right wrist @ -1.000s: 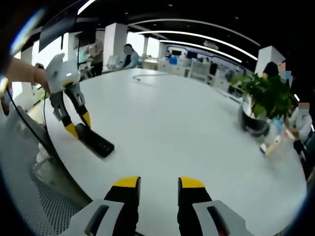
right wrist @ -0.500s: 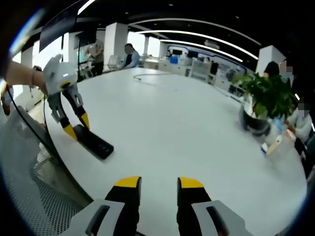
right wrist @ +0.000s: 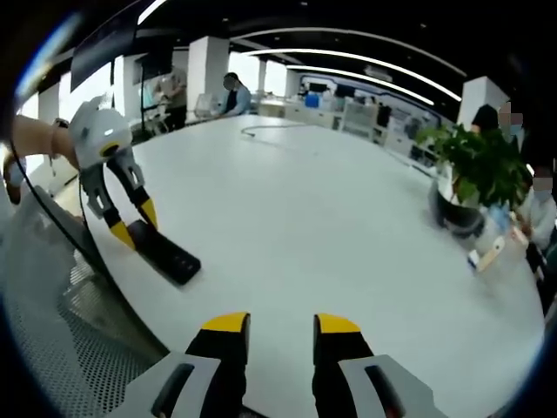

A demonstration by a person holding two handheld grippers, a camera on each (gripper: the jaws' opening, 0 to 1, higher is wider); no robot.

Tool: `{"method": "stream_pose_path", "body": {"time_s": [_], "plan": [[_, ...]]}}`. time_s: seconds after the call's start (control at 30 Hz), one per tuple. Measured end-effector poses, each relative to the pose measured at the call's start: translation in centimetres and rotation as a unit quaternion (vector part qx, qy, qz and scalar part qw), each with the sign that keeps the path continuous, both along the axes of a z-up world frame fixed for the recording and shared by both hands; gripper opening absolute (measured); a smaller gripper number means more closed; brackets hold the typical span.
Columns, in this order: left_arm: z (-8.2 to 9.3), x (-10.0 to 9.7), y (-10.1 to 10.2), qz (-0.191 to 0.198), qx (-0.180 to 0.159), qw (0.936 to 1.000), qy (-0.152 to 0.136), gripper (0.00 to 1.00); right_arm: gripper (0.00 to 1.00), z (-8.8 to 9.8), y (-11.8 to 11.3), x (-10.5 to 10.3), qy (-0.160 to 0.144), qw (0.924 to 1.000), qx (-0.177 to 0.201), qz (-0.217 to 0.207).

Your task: Press the specified remote control buttons in sequence, fully releasing each button before pressing the next.

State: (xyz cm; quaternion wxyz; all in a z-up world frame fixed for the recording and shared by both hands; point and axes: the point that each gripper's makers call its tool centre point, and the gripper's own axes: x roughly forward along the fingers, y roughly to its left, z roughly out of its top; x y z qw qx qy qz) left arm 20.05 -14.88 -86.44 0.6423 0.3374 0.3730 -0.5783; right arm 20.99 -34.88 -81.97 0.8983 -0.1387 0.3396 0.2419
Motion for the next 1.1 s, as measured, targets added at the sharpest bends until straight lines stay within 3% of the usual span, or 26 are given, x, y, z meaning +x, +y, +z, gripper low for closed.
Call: {"method": "stream_pose_path", "body": {"time_s": [0.43, 0.53, 0.83, 1.1], "plan": [[0.0, -0.2, -0.1, 0.007, -0.018, 0.9998, 0.0, 0.23, 0.25, -0.4, 0.3, -0.3, 0.01, 0.9998, -0.011, 0.016], [0.0, -0.2, -0.1, 0.008, -0.024, 0.9997, -0.001, 0.23, 0.26, -0.2, 1.0, -0.4, 0.007, 0.9994, -0.006, 0.034], [0.1, -0.4, -0.2, 0.012, -0.037, 0.9992, -0.004, 0.23, 0.25, -0.7, 3.3, -1.5, 0.036, 0.994, 0.004, 0.103], [0.2, -0.6, 0.0, 0.012, -0.075, 0.9971, -0.003, 0.23, 0.25, -1.4, 4.4, -2.3, 0.062, 0.9856, -0.02, 0.156]]}}
